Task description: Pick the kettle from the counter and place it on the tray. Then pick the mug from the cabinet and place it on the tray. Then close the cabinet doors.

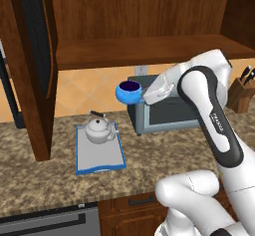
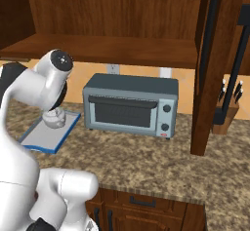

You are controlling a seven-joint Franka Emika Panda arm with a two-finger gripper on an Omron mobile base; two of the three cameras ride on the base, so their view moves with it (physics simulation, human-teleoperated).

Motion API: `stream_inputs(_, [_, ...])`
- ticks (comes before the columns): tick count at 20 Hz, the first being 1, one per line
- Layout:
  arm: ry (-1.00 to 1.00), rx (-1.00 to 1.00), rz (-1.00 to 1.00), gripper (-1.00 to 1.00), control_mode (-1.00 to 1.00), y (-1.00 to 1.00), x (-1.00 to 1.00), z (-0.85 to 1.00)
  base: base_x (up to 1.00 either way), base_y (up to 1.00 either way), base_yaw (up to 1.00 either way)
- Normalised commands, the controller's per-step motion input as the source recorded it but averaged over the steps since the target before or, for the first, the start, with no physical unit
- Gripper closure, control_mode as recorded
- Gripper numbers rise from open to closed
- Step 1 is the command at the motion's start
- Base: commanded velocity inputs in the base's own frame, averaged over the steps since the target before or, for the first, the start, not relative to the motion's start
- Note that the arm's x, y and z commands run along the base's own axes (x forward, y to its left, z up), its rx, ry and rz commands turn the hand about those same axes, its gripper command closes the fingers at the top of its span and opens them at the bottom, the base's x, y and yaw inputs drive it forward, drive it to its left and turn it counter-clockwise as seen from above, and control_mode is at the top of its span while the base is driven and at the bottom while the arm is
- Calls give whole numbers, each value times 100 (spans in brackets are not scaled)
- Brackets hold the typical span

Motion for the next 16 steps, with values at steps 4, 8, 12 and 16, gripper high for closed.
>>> stream_inputs(4, [23,0,10,100,-100,36,0,-95,0,0,0])
stream_inputs(8, [22,0,12,100,-100,27,0,-98,0,0,0])
stream_inputs(12, [18,0,8,100,-100,29,2,-95,0,0,0])
stream_inputs(16, [9,0,1,100,-100,34,14,-85,0,0,0])
